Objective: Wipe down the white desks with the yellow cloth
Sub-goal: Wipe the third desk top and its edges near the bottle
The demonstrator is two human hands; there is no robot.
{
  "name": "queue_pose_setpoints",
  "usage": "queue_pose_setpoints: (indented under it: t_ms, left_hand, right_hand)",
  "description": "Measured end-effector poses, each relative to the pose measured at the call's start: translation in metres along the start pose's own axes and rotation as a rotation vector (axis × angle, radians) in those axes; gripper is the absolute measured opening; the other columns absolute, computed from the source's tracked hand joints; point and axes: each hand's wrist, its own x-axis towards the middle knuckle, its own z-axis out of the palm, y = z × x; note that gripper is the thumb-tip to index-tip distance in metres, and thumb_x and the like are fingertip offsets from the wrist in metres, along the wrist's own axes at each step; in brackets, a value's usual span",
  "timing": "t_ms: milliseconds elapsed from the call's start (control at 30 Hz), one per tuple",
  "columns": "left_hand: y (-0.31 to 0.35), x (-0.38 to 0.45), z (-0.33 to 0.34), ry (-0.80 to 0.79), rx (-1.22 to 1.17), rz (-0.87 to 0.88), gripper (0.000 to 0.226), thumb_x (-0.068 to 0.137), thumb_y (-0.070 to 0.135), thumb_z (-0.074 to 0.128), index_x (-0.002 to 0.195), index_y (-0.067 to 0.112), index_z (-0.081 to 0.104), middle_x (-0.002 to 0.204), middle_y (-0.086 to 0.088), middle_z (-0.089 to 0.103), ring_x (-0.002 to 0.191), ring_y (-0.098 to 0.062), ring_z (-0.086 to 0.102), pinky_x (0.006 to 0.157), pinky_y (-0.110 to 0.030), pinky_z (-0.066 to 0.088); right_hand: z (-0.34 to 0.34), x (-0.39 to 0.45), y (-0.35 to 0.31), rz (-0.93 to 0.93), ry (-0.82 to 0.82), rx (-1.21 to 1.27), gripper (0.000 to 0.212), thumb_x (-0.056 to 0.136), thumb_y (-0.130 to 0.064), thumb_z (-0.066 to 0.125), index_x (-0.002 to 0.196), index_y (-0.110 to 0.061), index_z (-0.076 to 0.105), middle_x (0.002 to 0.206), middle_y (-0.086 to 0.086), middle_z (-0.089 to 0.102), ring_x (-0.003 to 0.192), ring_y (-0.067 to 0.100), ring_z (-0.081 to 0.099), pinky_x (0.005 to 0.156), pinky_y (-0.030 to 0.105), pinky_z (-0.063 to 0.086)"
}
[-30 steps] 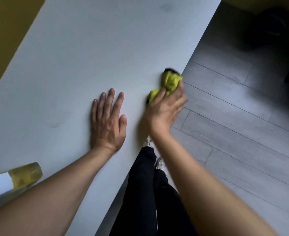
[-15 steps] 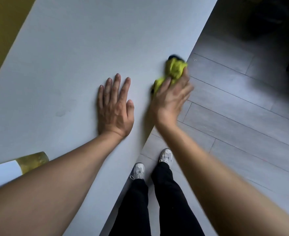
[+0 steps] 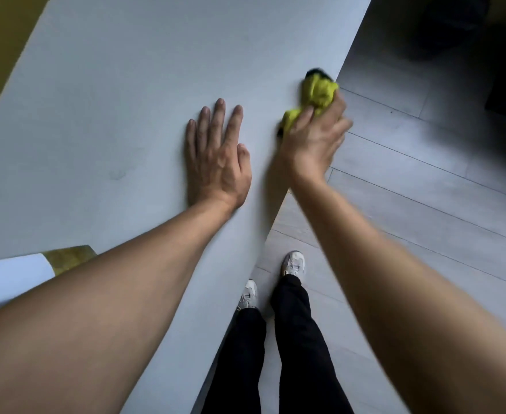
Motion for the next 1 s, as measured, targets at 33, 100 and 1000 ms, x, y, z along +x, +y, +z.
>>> queue_pose_setpoints:
  t_ms: [33,100,1000]
  left_hand:
    - [0.001,0.000,-0.001,-0.011,0.002,-0.007,0.063,0.096,0.030,0.037,0.158,0.019,0.045,0.167,-0.010,0.037,0.155,-0.034,0.033,0.129,-0.051,0.015]
    - [0.003,0.001,-0.003,-0.025,0.007,-0.020,0.065,0.095,0.031,0.032,0.157,0.020,0.046,0.167,-0.010,0.036,0.155,-0.034,0.032,0.129,-0.049,0.014]
    - [-0.092,-0.249,-0.091,-0.108,0.034,-0.039,0.059,0.103,0.026,0.039,0.161,0.013,0.039,0.170,-0.013,0.028,0.157,-0.036,0.026,0.128,-0.053,0.020]
  right_hand:
    - [0.001,0.015,-0.005,0.004,-0.005,-0.018,0.053,0.104,-0.029,0.044,0.154,-0.019,0.030,0.135,0.014,0.041,0.124,0.037,0.046,0.100,0.038,0.033]
    - [0.003,0.026,-0.010,0.007,0.007,-0.022,0.052,0.105,-0.031,0.042,0.154,-0.021,0.030,0.135,0.012,0.040,0.124,0.035,0.046,0.100,0.038,0.037]
    - [-0.011,-0.079,0.022,-0.004,-0.003,-0.003,0.051,0.105,-0.029,0.042,0.154,-0.022,0.031,0.135,0.012,0.041,0.125,0.033,0.045,0.100,0.037,0.036]
